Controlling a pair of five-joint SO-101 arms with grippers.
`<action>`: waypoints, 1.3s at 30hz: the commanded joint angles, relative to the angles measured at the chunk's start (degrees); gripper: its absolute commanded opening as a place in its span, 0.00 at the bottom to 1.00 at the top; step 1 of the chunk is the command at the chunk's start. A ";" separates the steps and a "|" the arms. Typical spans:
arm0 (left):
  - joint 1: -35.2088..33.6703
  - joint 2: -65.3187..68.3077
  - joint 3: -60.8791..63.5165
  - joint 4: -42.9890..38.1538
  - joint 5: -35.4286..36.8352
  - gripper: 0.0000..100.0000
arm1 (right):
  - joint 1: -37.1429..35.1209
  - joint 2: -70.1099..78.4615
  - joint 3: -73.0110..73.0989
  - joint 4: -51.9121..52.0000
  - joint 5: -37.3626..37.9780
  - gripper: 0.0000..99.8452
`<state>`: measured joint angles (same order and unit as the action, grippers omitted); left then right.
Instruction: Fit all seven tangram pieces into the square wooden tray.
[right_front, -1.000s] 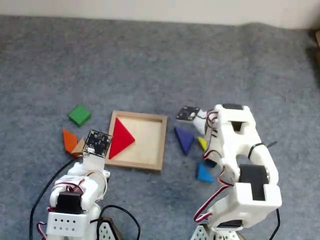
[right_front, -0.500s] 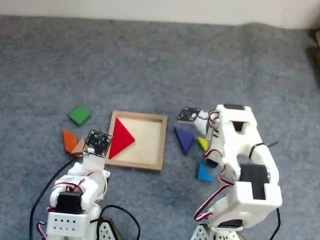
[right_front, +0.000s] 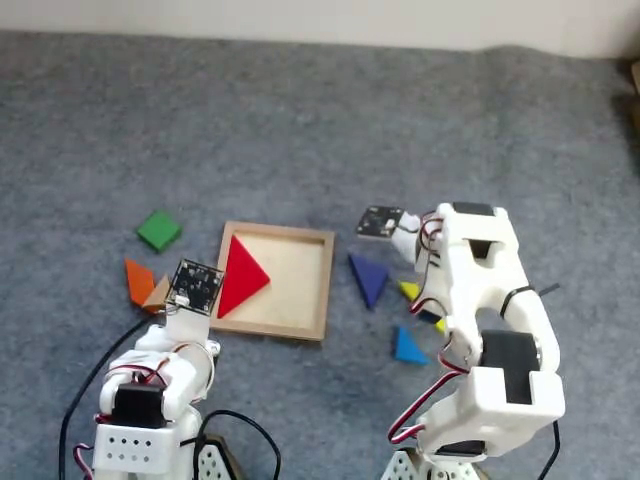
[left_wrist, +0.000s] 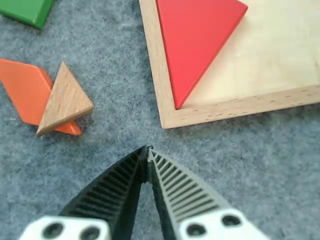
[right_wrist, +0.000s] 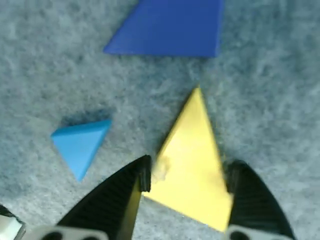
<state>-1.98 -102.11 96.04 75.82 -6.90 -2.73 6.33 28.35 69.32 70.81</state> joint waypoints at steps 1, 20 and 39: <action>-0.84 -2.42 1.19 0.18 0.44 0.01 | 0.40 -0.92 -0.84 0.40 -1.67 0.20; -0.84 -2.42 1.19 0.18 0.44 0.01 | 3.03 -8.40 -10.95 20.35 10.46 0.47; -0.84 -2.42 1.19 0.18 0.44 0.01 | 6.02 -12.26 14.81 -10.33 17.05 0.47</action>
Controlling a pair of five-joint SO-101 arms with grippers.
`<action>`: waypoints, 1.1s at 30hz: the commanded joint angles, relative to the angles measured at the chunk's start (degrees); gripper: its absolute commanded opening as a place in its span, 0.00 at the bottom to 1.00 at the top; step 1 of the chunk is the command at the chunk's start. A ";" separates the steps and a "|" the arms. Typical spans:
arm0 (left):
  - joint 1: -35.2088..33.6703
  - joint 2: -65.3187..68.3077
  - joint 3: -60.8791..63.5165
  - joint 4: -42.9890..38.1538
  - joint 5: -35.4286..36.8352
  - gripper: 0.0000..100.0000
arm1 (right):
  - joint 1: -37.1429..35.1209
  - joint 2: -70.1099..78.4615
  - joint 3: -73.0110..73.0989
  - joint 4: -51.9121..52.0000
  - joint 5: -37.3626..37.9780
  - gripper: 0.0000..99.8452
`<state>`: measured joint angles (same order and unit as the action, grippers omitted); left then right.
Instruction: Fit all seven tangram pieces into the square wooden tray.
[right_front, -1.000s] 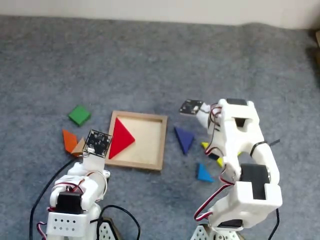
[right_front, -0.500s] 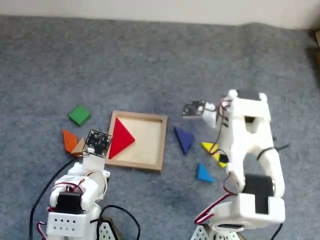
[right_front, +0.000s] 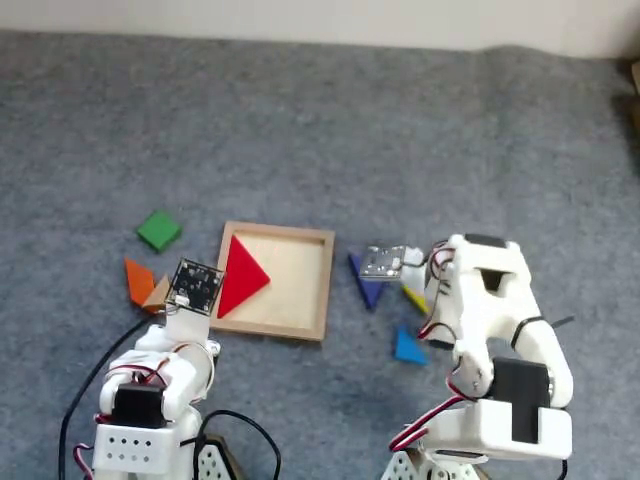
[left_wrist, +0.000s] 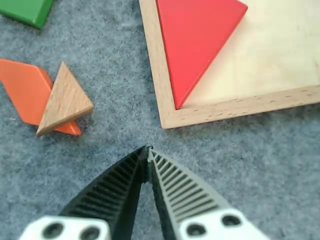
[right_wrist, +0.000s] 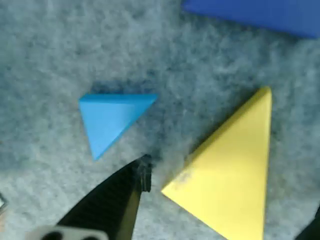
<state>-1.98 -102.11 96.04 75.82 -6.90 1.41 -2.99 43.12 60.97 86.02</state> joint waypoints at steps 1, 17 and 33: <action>-0.84 -2.42 1.19 0.18 0.44 0.01 | 2.42 -3.03 0.13 -1.71 2.73 0.47; -0.84 -2.42 1.19 0.18 0.44 0.01 | 4.53 -2.95 0.22 2.07 9.23 0.47; -0.84 -2.42 1.19 0.18 0.44 0.01 | 4.62 -3.03 0.13 2.07 8.88 0.23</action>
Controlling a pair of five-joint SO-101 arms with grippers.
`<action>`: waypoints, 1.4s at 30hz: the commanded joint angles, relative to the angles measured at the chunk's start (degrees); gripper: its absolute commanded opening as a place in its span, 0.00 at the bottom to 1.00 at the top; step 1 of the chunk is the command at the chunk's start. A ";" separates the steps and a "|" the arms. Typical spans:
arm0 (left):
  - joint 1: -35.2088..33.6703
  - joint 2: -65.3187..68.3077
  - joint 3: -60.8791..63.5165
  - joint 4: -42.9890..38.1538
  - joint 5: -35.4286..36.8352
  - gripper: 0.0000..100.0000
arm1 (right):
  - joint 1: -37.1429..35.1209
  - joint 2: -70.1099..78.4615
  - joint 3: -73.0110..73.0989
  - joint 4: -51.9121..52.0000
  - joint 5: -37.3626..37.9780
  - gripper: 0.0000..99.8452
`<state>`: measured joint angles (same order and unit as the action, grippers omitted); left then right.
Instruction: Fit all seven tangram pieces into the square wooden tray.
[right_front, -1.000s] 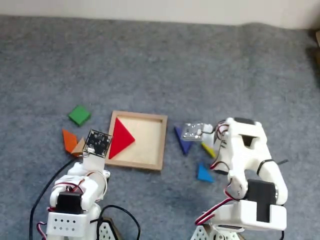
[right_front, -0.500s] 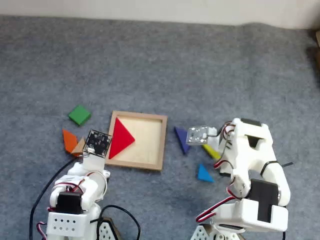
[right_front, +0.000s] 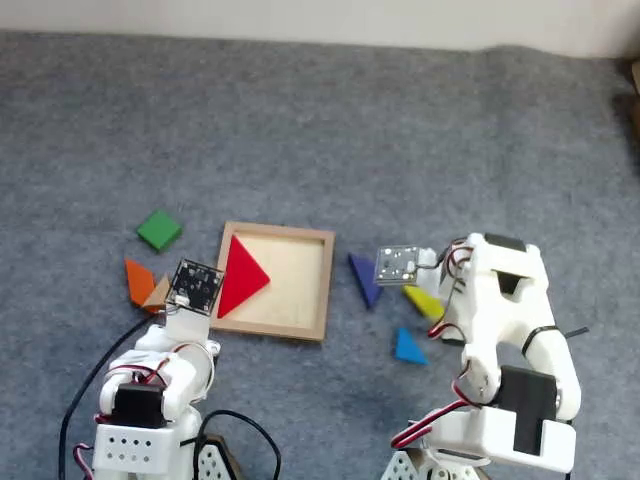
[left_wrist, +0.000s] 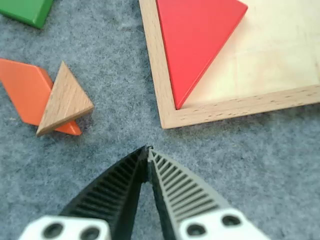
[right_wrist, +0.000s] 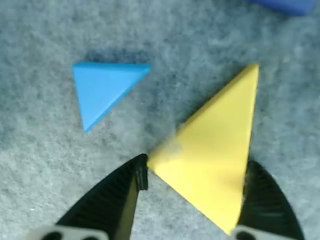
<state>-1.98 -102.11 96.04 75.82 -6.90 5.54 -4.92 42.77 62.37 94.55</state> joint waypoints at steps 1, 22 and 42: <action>-0.84 -2.42 1.19 0.18 0.44 0.01 | 0.48 -1.19 0.31 0.92 0.35 0.23; -0.84 -2.42 1.19 0.18 0.44 0.01 | -7.16 -1.63 -6.81 2.33 -16.79 0.23; -0.84 -2.42 1.19 0.18 0.44 0.01 | -16.48 -1.71 -15.25 11.74 -39.82 0.31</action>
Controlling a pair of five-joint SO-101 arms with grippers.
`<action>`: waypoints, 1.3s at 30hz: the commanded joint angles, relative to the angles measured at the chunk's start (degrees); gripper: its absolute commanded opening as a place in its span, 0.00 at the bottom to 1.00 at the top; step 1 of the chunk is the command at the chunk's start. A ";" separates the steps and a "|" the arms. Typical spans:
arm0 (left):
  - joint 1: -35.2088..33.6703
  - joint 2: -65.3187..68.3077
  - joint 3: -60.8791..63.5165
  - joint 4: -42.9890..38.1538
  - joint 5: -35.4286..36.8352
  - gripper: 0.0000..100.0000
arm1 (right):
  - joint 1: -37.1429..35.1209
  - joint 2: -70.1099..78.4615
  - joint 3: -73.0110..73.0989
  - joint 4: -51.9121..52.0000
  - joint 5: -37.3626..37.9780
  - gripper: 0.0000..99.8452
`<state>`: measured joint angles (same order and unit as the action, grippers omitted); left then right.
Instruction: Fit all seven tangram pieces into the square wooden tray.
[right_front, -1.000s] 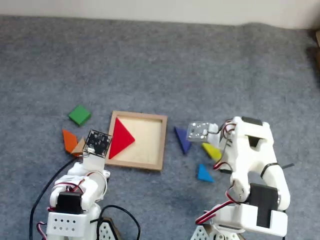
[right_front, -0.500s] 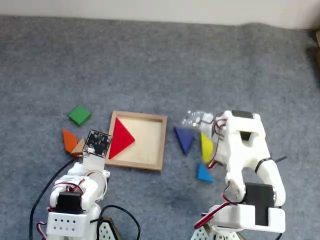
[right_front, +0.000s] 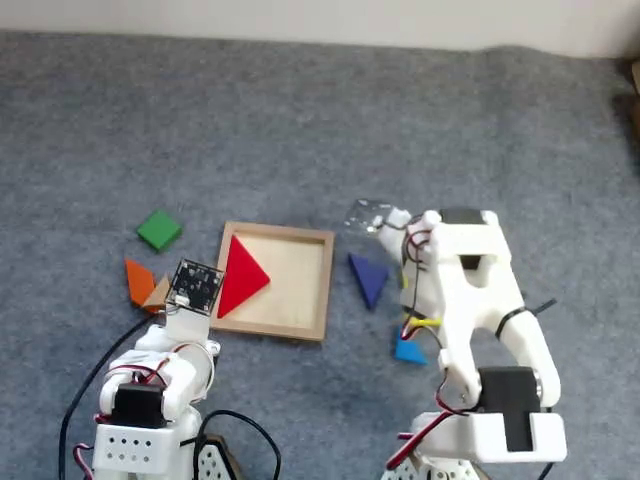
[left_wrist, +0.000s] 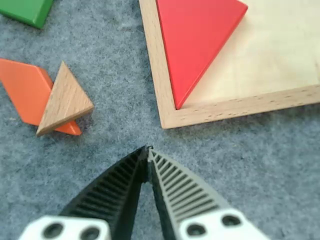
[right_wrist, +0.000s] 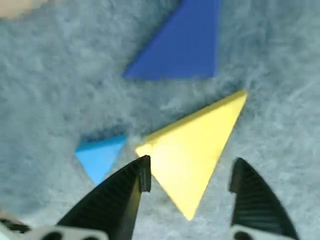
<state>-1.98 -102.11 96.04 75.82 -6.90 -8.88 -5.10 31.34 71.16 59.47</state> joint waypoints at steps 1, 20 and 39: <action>-0.84 -2.42 1.19 0.18 0.44 0.01 | -2.33 -1.54 -3.91 3.03 -5.89 0.32; -0.84 -2.42 1.19 0.18 0.44 0.01 | -2.15 -0.84 8.13 -8.48 -5.63 0.33; -0.84 -2.42 1.19 0.18 0.44 0.01 | -1.01 -0.84 14.02 -14.11 -5.54 0.25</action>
<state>-1.98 -102.11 96.04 75.82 -6.90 -10.37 -5.36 44.70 58.24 54.29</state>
